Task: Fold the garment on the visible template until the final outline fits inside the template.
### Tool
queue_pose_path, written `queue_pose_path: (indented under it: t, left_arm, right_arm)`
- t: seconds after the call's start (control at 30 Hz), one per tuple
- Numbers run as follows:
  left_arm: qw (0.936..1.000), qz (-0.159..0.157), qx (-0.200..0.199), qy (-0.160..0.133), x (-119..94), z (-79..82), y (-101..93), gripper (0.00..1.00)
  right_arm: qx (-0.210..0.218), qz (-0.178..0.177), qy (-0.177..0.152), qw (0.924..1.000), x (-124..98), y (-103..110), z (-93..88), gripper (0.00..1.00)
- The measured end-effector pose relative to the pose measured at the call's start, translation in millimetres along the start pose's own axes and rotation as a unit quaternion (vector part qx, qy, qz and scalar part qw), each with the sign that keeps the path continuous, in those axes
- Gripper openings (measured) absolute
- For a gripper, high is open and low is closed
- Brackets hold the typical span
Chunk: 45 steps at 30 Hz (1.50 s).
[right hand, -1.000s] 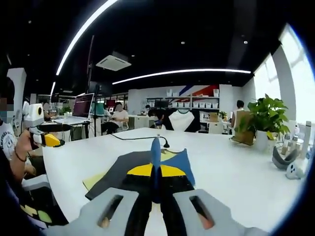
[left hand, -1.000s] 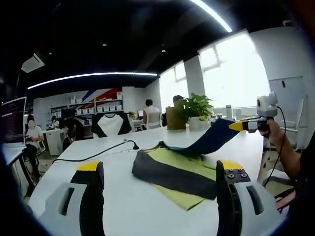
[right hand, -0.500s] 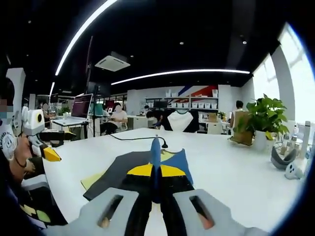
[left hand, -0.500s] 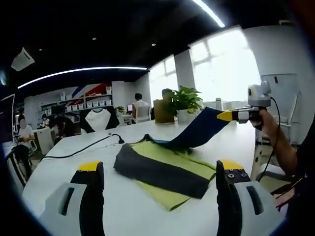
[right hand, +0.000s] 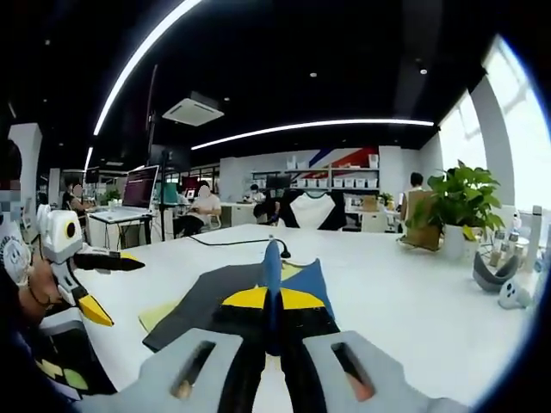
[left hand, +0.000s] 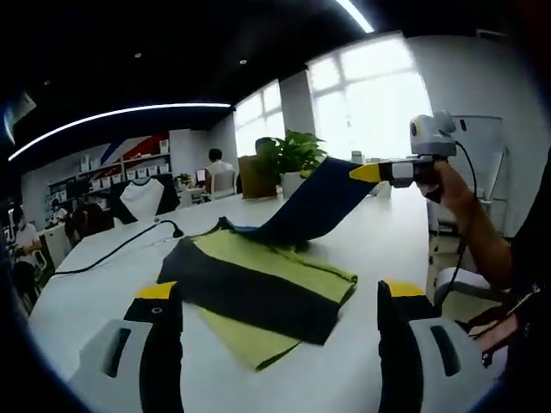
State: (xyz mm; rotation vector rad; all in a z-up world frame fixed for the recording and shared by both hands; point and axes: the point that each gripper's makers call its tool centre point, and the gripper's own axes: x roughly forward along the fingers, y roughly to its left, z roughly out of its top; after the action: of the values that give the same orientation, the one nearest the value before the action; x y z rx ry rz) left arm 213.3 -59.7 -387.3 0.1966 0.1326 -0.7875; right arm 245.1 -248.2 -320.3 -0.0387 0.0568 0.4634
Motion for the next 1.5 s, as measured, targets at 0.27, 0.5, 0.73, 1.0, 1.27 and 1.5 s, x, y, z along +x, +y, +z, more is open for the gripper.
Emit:
queue_pose_path:
  t: [0.27, 0.5, 0.73, 1.0, 1.27, 1.5]
  left_arm:
    - [0.9991, -0.029, -0.015, 0.028, 12, -25.7, -13.2, 0.95]
    - [0.9983, -0.037, -0.021, 0.039, 20, -35.5, -17.4, 0.93]
    - [0.9975, -0.053, -0.028, 0.038, 25, -37.3, -22.4, 0.84]
    - [0.9968, -0.066, -0.023, 0.038, 30, -36.5, -24.6, 0.73]
    - [0.9949, -0.089, -0.01, 0.046, 34, -41.8, -34.3, 0.54]
    - [0.9928, -0.105, -0.018, 0.056, 39, -47.0, -39.6, 0.41]
  right_arm:
    - [0.004, 0.001, 0.002, 1.0, 2, -1, -1.6, 0.0]
    - [0.008, 0.002, 0.003, 1.0, 1, -2, -2.9, 0.0]
    - [0.015, 0.003, 0.001, 0.9999, 1, -4, -2.5, 0.0]
    - [0.017, 0.007, 0.003, 0.9998, 2, -4, -3.9, 0.0]
    - [0.023, 0.007, 0.001, 0.9997, 2, -6, -3.7, 0.0]
    - [0.025, 0.008, -0.001, 0.9997, 1, -6, -3.2, 0.0]
